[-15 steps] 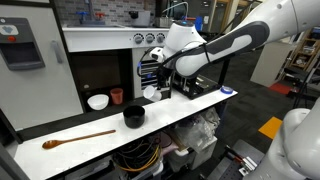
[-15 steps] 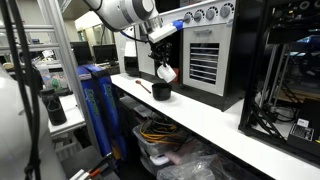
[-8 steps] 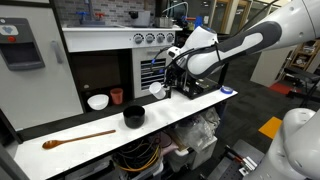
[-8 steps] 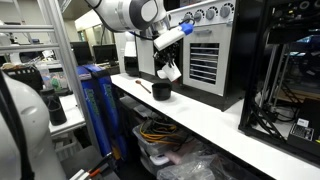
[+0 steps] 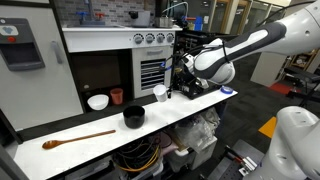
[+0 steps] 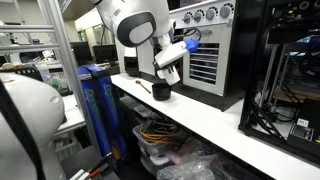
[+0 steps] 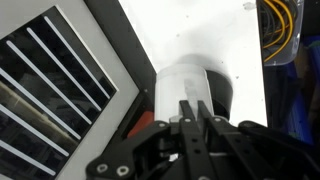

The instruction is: Pour the contents of the white mug into the black bowl

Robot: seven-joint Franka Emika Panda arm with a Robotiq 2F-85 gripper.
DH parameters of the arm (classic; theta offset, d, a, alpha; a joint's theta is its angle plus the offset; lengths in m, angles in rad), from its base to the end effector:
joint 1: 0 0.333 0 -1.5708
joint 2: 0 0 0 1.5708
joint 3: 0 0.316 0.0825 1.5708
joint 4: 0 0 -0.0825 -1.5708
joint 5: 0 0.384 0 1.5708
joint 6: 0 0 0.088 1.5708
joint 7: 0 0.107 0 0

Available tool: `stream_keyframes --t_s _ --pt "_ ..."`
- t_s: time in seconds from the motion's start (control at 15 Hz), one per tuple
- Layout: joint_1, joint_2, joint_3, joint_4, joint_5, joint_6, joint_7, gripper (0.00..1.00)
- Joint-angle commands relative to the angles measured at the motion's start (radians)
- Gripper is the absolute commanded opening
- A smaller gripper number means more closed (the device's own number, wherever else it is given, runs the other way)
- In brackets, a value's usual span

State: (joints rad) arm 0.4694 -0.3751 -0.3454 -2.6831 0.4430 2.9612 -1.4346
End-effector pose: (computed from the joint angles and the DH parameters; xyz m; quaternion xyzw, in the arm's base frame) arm 0.4341 0.0247 0.4109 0.7968 0.5041 0.3301 0.0451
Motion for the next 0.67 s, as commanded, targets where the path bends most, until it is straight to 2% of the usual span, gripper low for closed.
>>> stream_keyframes --t_s 0.0,0.27,0.6 --pt "0.148 -0.061 -0.15 -0.058 0.132 0.061 -0.145 0.02" --pt "0.287 -0.091 -0.322 -0.072 0.224 0.082 -0.258 0.02" --pt "0.444 -0.099 -0.52 -0.056 0.264 0.104 -0.355 0.02"
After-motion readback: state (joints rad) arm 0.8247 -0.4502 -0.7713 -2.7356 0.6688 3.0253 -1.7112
